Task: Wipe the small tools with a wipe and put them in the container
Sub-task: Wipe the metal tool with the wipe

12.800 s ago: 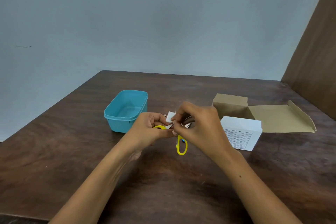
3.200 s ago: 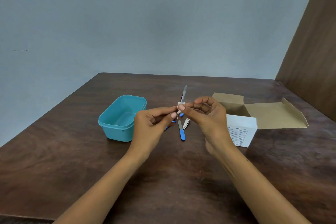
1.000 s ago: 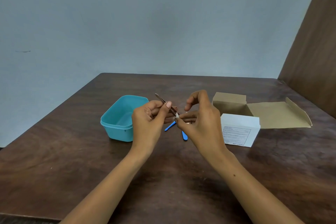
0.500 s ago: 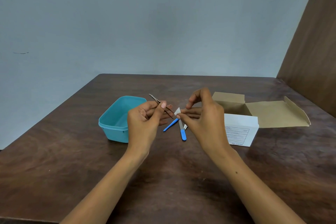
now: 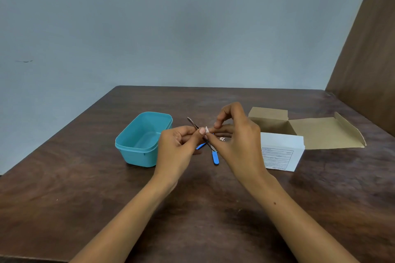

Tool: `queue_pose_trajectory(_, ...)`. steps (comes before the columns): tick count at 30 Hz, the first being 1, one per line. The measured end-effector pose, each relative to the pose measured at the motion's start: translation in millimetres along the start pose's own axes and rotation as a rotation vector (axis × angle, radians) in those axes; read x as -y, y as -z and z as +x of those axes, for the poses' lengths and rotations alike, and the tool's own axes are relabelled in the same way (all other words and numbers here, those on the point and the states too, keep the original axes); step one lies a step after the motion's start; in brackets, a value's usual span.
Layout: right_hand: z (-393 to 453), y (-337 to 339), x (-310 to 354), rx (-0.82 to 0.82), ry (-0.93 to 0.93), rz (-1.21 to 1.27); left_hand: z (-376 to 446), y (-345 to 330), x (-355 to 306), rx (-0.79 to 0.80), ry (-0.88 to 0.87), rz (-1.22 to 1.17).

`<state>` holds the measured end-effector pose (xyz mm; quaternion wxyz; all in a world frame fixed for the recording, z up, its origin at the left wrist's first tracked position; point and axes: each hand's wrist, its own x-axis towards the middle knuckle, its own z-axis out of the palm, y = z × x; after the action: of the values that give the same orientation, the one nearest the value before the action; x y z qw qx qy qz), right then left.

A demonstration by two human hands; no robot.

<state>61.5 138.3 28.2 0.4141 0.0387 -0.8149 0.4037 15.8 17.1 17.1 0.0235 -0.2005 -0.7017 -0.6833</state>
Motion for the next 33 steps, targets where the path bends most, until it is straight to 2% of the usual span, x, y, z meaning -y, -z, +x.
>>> queue_pose_trajectory(3,0.4,0.6,-0.7,0.019,0.014,-0.015,0.3,0.6,-1.2,0.008,0.013,-0.030)
queue_pose_trajectory(7,0.8,-0.2,-5.6,0.115,-0.030,-0.099,1.9,3.0,-3.3,-0.056,-0.004,-0.044)
queue_pose_trajectory(13,0.9,-0.7,-8.0,0.110,-0.055,-0.126,1.7,3.6,-3.1,-0.049,-0.010,-0.032)
queue_pose_trajectory(19,0.6,-1.0,-6.4,0.075,-0.024,-0.052,-1.4,2.6,-1.7,0.111,0.058,0.008)
queue_pose_trajectory(24,1.7,0.6,-5.7,0.108,-0.003,-0.013,0.0,6.5,-3.7,0.151,0.094,-0.008)
queue_pose_trajectory(27,2.8,-0.4,-5.8,0.096,-0.072,0.031,-0.2,5.6,-3.3,0.121,0.047,0.009)
queue_pose_trajectory(33,-0.2,-3.3,-5.2,0.121,-0.125,-0.055,1.0,5.2,-1.7,0.009,0.006,-0.047)
